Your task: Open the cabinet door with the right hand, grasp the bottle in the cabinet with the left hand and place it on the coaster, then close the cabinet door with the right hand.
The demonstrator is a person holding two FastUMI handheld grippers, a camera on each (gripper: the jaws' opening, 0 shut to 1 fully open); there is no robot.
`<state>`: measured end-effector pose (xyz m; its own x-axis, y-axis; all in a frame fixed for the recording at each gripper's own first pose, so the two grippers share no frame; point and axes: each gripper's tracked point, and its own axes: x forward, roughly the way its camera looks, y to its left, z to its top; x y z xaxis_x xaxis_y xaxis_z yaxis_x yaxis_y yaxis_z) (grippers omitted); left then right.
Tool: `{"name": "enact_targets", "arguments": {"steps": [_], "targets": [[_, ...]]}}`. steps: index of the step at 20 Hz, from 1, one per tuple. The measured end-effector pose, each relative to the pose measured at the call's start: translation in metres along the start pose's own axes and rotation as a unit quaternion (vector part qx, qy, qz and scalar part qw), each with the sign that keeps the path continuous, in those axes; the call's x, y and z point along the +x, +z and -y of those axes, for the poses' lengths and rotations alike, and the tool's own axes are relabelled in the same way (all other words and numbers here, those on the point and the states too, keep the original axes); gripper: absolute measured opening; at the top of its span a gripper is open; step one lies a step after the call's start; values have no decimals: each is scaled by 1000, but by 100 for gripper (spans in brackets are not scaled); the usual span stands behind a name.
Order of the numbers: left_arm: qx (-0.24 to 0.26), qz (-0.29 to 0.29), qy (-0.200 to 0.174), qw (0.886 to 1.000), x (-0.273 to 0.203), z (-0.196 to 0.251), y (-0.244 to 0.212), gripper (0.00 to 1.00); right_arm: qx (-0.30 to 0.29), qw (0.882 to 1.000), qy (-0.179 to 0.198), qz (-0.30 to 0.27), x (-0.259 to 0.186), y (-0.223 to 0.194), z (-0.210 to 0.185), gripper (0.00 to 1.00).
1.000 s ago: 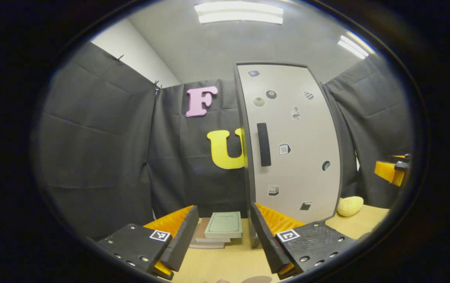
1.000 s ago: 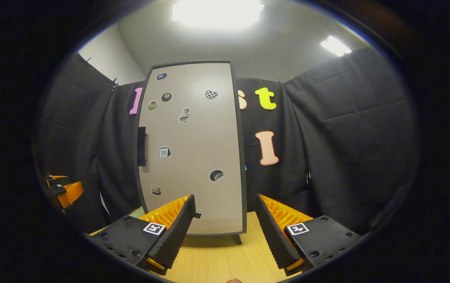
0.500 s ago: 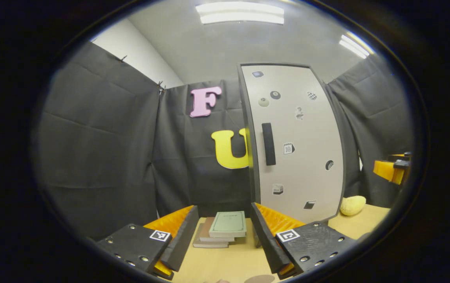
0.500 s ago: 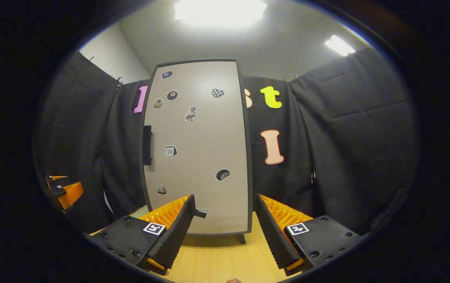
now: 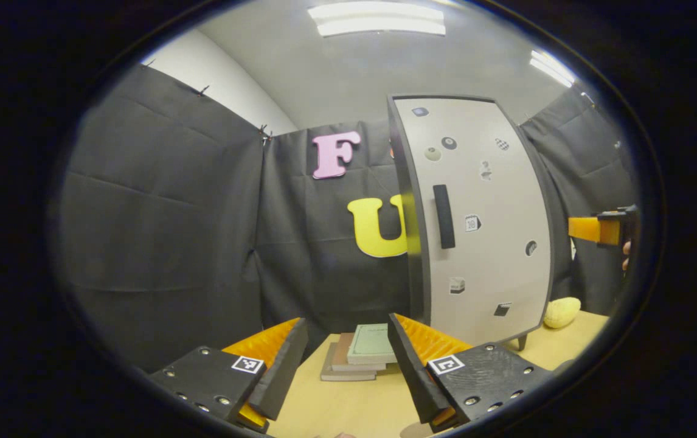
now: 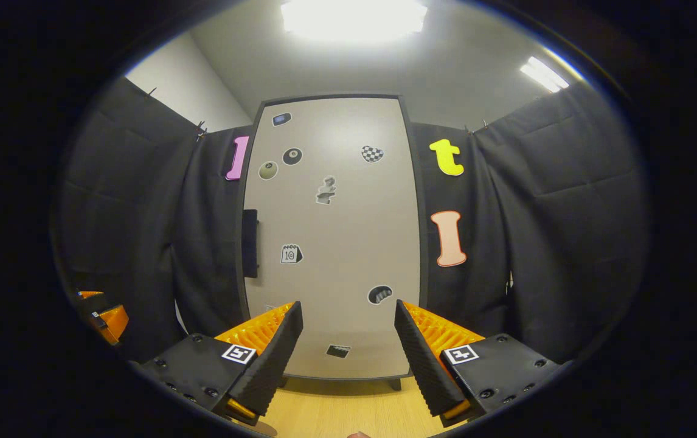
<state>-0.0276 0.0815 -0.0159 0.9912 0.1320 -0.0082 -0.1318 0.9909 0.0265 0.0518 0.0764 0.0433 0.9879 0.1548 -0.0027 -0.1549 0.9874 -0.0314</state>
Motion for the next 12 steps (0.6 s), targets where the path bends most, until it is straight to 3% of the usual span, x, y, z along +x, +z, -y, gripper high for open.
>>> {"name": "enact_targets", "arguments": {"steps": [12], "targets": [[21, -24, 89, 996, -15, -109, -28, 80, -4, 998, 57, 11, 82, 47, -84, 96]]}}
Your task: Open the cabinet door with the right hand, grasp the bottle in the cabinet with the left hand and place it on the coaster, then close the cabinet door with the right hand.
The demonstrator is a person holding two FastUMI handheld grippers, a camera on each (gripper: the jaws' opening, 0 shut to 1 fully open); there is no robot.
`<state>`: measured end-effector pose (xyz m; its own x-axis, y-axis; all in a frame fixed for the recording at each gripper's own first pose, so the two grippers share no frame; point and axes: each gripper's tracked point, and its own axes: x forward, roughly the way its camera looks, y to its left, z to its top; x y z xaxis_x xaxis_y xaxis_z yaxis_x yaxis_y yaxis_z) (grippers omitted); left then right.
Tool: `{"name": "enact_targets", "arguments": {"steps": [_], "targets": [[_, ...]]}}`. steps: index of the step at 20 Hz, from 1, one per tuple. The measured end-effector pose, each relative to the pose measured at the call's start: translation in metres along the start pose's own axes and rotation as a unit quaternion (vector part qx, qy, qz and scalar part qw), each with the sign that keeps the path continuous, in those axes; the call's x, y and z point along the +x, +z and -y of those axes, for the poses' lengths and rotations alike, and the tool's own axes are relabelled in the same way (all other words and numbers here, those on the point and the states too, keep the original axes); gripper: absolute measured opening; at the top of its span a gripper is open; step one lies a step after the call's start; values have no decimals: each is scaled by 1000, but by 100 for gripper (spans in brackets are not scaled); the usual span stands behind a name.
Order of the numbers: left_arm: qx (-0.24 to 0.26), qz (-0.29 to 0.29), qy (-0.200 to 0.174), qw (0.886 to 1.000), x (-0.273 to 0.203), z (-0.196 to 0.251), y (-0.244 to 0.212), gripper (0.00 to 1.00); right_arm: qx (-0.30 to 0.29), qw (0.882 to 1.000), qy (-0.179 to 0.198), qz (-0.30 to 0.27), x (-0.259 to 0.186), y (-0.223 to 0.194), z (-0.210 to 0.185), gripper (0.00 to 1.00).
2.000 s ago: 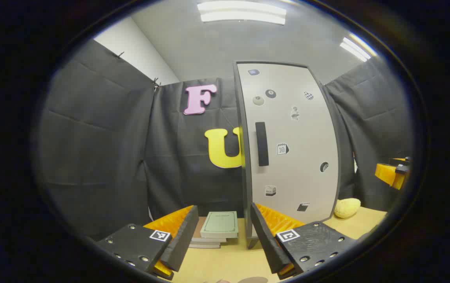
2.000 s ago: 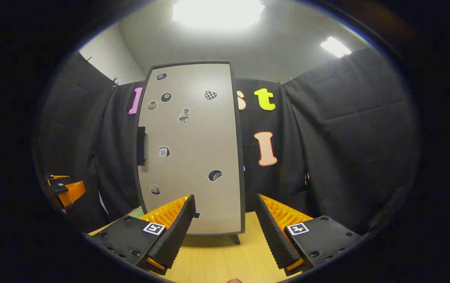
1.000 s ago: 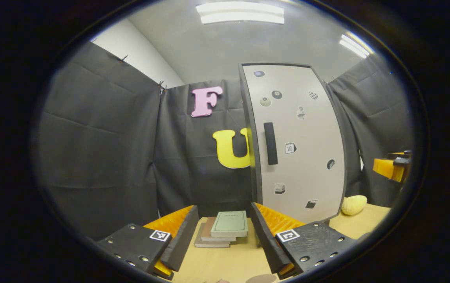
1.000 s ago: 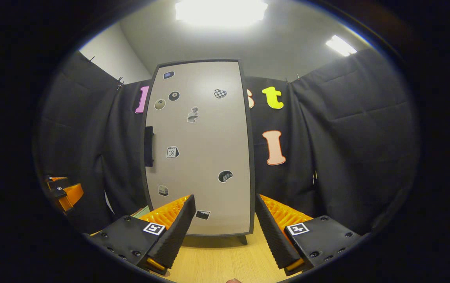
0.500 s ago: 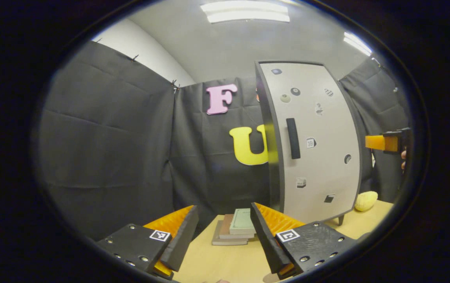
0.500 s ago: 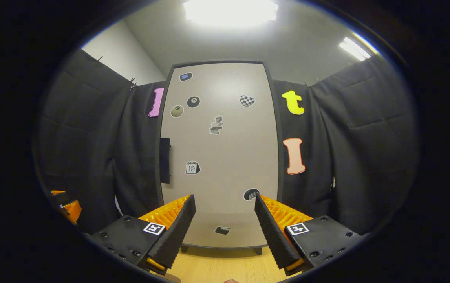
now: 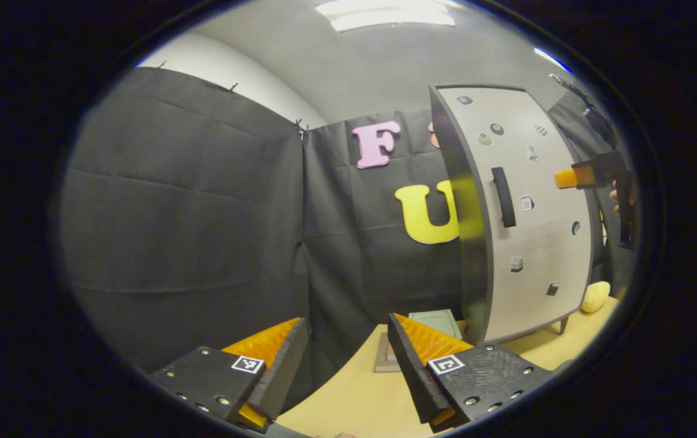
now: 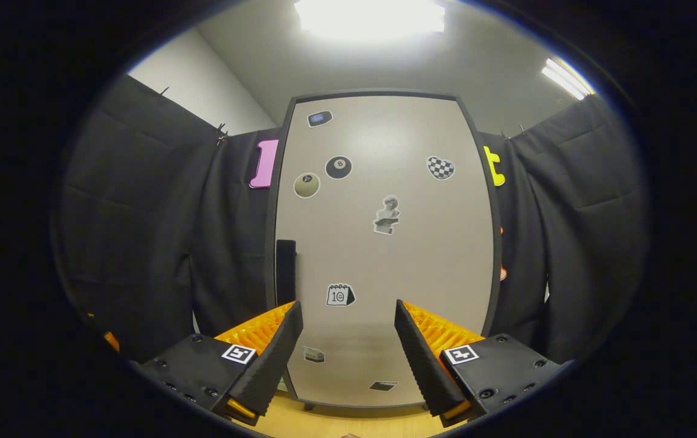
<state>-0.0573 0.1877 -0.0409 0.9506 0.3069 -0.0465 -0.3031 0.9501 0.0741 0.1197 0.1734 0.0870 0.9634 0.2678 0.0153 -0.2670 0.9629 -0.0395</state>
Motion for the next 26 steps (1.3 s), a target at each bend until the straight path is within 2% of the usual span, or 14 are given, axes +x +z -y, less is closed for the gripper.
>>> {"name": "enact_targets", "arguments": {"steps": [6, 7, 14, 18, 19, 20, 21, 22, 23, 24, 26], "targets": [[0, -17, 42, 999, 1, -49, -17, 83, 12, 999, 28, -16, 45, 2, -39, 96], [0, -18, 48, 999, 1, -57, -19, 80, 12, 999, 29, -21, 51, 0, -42, 96], [0, -35, 88, 995, -8, -101, -38, 82, 10, 998, 28, -50, 98, -9, -67, 96], [1, -39, 97, 994, -10, -112, -44, 80, 5, 997, 30, -74, 116, -19, -79, 91], [0, -40, 98, 994, -10, -114, -45, 83, 4, 997, 25, -79, 120, -23, -79, 82], [-1, -41, 99, 994, -10, -115, -46, 80, 4, 996, 22, -84, 122, -27, -80, 71], [-2, -42, 100, 994, -11, -117, -47, 80, 1, 996, 16, -91, 125, -29, -80, 54], [-3, -42, 101, 994, -12, -117, -49, 83, -2, 996, 9, -94, 127, -34, -78, 49], [-4, -43, 101, 994, -13, -119, -49, 80, 3, 996, 4, -94, 121, -28, -78, 34], [-6, -43, 100, 994, -14, -119, -51, 80, 2, 995, 4, -104, 125, -32, -78, 34], [-9, -43, 97, 994, -13, -119, -53, 80, -7, 993, 12, -117, 122, -31, -79, 25]]}}
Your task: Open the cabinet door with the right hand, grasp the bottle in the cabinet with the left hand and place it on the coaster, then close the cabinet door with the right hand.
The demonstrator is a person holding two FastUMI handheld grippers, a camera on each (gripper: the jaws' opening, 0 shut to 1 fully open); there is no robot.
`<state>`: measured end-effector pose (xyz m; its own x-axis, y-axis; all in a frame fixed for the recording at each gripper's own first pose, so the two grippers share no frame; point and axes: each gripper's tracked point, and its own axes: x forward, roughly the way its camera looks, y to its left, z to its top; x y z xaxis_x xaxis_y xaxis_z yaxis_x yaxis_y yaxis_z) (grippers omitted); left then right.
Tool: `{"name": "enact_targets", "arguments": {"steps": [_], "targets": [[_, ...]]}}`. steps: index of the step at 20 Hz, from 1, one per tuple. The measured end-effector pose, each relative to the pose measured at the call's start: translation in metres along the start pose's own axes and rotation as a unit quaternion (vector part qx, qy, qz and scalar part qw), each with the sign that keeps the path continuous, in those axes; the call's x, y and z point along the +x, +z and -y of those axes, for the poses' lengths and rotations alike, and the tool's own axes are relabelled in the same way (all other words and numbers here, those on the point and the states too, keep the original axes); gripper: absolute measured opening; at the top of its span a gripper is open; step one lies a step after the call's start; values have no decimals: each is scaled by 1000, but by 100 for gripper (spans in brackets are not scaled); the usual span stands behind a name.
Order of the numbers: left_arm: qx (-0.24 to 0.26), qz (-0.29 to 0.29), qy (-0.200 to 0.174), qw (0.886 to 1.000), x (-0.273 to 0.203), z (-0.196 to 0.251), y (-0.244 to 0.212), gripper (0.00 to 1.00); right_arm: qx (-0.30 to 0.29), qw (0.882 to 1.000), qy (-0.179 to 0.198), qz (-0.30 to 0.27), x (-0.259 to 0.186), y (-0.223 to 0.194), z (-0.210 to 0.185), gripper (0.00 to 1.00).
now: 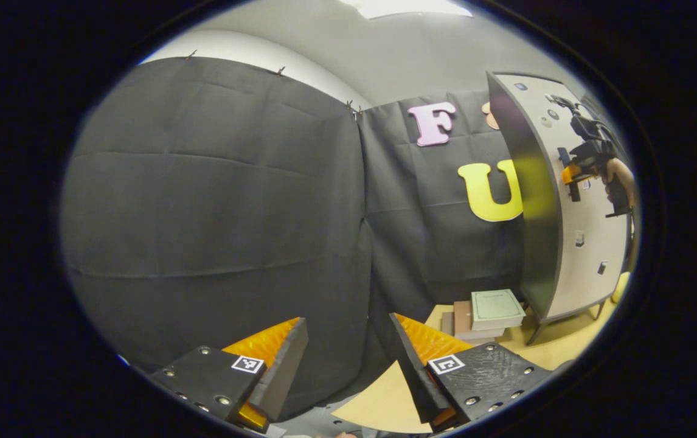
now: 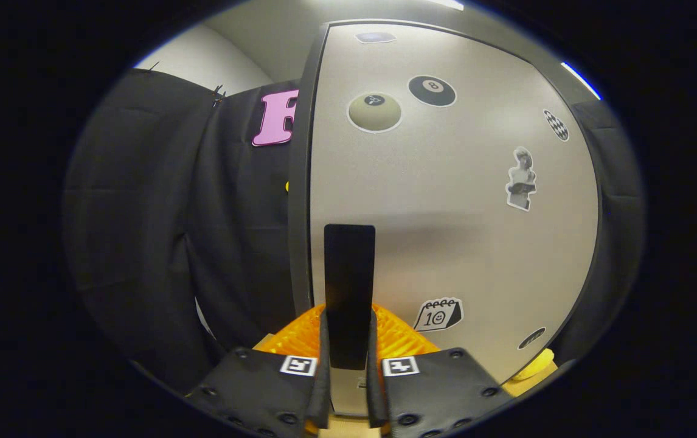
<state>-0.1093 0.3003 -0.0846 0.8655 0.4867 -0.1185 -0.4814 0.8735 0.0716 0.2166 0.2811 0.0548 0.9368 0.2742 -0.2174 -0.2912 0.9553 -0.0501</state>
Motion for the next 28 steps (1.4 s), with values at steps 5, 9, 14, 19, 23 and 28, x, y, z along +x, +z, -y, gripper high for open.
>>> {"name": "enact_targets", "arguments": {"steps": [5, 9, 14, 19, 23, 28], "targets": [[-6, 6, -22, 1000, 7, 17, 5, 82, 7, 999, 38, -17, -10, -2, 1, 14], [-10, 19, -60, 998, 12, 48, 19, 84, 13, 997, 78, -26, -34, -3, 2, 15], [-11, 36, -126, 991, 11, 110, 33, 80, 13, 994, 107, -29, -47, -7, 12, 16], [-5, 51, -181, 982, -8, 172, 49, 80, 16, 991, 132, -24, -57, -7, 21, 16], [-7, 49, -207, 977, -29, 223, 55, 82, 15, 986, 163, -26, -57, -6, 31, 14], [-4, 48, -239, 970, -57, 286, 65, 82, 16, 981, 192, -29, -44, -8, 40, 14]]}}
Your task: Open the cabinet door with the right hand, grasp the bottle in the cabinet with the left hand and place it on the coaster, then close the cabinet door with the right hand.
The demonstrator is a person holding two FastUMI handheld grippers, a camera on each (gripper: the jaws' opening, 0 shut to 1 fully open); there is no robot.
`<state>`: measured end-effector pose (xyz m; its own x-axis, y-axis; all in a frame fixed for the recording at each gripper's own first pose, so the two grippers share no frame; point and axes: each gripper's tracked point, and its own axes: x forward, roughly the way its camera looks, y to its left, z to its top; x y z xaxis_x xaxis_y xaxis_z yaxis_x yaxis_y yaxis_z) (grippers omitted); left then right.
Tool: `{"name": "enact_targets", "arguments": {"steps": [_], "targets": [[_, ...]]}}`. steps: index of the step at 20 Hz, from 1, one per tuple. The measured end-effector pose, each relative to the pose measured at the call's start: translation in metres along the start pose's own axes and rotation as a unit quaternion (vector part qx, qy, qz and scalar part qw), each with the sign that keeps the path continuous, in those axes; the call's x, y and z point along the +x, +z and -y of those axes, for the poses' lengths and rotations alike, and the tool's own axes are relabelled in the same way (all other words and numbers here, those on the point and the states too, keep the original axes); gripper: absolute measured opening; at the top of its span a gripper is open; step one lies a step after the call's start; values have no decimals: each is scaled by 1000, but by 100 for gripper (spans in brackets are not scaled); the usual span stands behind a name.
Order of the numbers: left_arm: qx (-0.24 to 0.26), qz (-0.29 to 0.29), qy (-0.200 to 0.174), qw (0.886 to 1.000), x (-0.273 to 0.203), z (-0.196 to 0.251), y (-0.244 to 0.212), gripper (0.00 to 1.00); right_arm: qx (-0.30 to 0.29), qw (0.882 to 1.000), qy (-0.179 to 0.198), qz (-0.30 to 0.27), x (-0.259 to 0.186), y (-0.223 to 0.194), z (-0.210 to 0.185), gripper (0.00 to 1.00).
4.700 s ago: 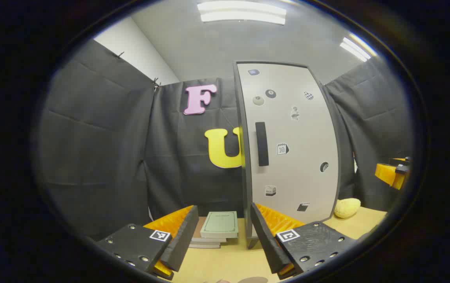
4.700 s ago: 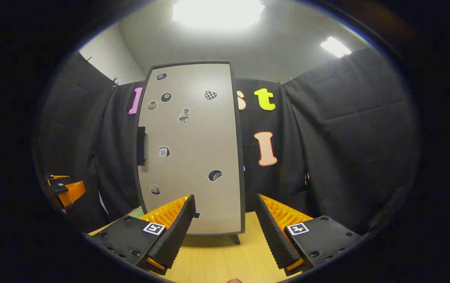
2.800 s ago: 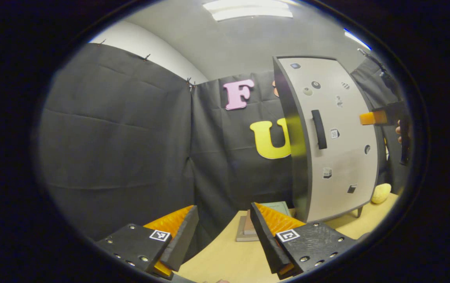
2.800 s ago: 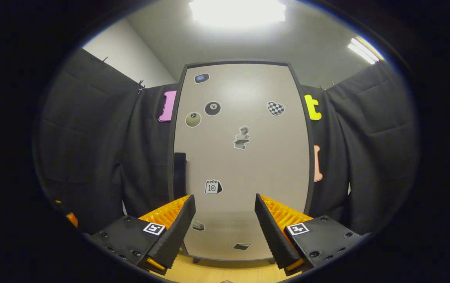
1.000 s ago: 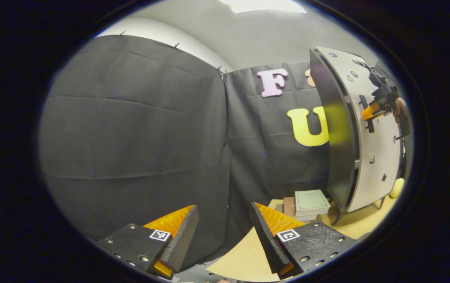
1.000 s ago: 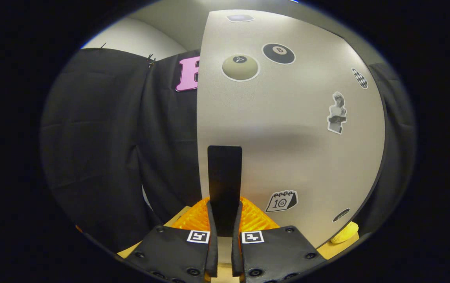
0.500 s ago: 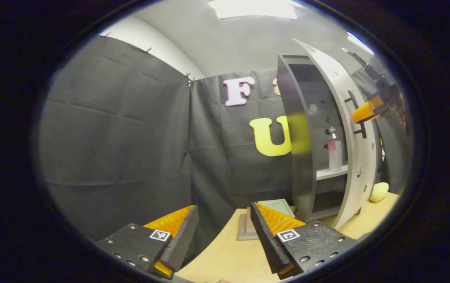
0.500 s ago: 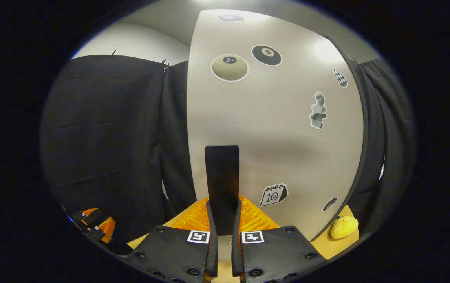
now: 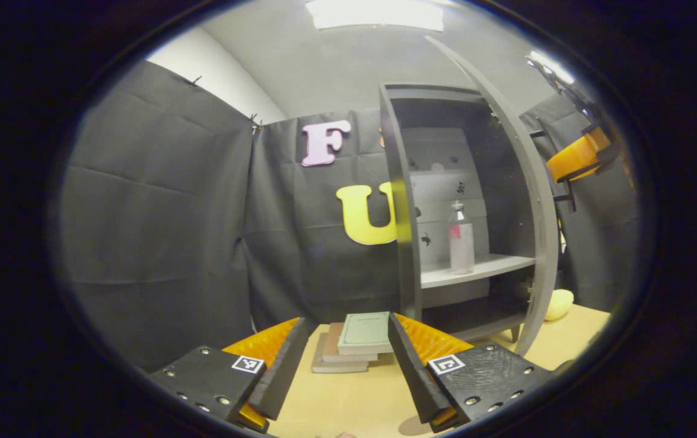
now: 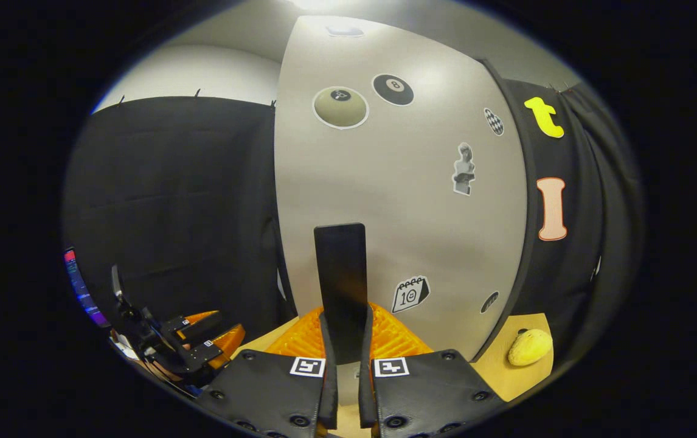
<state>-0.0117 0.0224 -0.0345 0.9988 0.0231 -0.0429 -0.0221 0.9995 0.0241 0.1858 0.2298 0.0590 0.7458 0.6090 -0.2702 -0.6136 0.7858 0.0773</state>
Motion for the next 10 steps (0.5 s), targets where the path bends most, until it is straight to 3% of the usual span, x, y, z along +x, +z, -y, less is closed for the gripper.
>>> {"name": "enact_targets", "arguments": {"steps": [10], "targets": [[-6, 9, -73, 997, 14, 130, 23, 82, -13, 1000, -12, 11, -5, 2, 13, 15]]}}
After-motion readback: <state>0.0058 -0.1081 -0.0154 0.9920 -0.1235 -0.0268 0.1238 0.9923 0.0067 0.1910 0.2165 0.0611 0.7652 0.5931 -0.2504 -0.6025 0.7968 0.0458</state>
